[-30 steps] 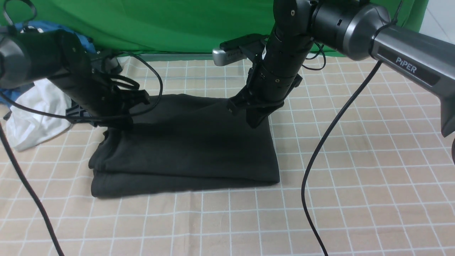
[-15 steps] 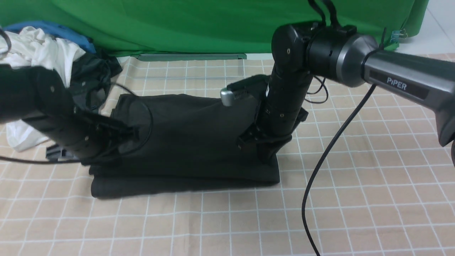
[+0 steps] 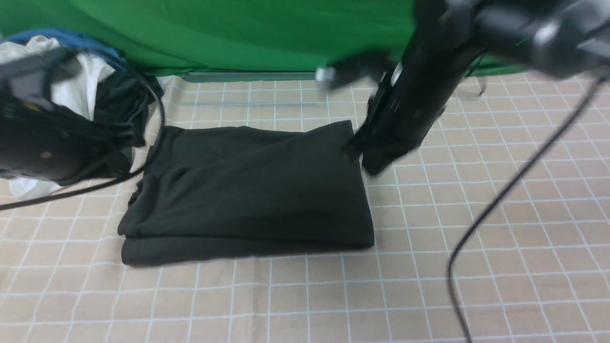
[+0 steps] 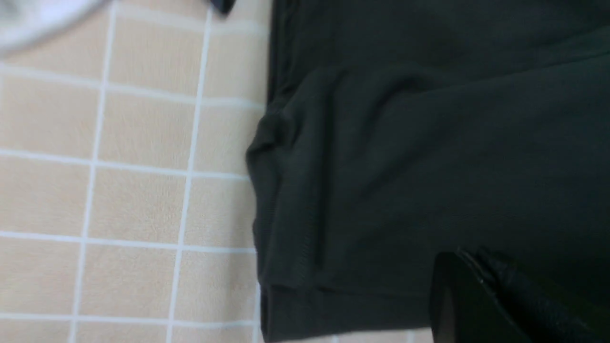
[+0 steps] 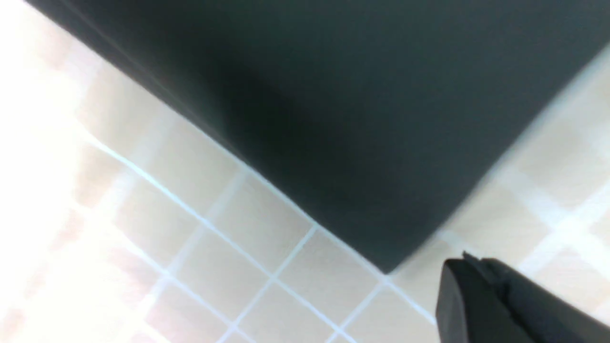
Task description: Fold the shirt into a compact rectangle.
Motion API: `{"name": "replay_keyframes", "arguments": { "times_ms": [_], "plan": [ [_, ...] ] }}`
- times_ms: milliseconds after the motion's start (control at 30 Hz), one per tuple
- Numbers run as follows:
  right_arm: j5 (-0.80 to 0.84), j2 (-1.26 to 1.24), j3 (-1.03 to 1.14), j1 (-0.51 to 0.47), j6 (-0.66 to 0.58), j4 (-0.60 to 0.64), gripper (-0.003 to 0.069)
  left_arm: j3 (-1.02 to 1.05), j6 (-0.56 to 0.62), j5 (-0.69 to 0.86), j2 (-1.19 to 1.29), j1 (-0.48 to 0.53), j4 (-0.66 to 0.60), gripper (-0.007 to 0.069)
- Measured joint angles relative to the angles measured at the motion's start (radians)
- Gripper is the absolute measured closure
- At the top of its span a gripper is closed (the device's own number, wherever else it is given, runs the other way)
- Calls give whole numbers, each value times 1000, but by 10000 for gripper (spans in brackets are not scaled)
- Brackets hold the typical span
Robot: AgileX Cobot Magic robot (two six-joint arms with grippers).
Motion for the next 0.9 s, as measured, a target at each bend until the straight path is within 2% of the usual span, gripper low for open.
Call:
{"name": "replay_keyframes", "arguments": {
  "times_ms": [167, 333, 533, 567, 667, 733, 800, 900],
  "plan": [
    [-101, -325, 20, -6, -1, -33, 621, 4, 16, 71, -334, 0, 0, 606],
    [-306, -632, 168, -6, -30, -39, 621, 48, 16, 85, -653, 0, 21, 606],
    [-758, -1041, 618, -6, -52, -47, 621, 184, 16, 91, -962, 0, 47, 606],
    [-774, -1054, 618, -6, -52, -47, 621, 184, 16, 91, -962, 0, 47, 606],
    [-1089, -1316, 970, -6, -69, -48, 621, 297, 16, 77, -1091, 0, 69, 606],
    [-1151, -1364, 1033, -6, -75, -48, 621, 326, 16, 67, -1112, 0, 70, 606],
    [-1336, -1502, 1212, -6, -81, -48, 621, 395, 16, 26, -1138, 0, 71, 606],
    [-1470, -1583, 1332, -6, -82, -48, 621, 444, 17, -19, -1138, 0, 69, 606]
  ]
}}
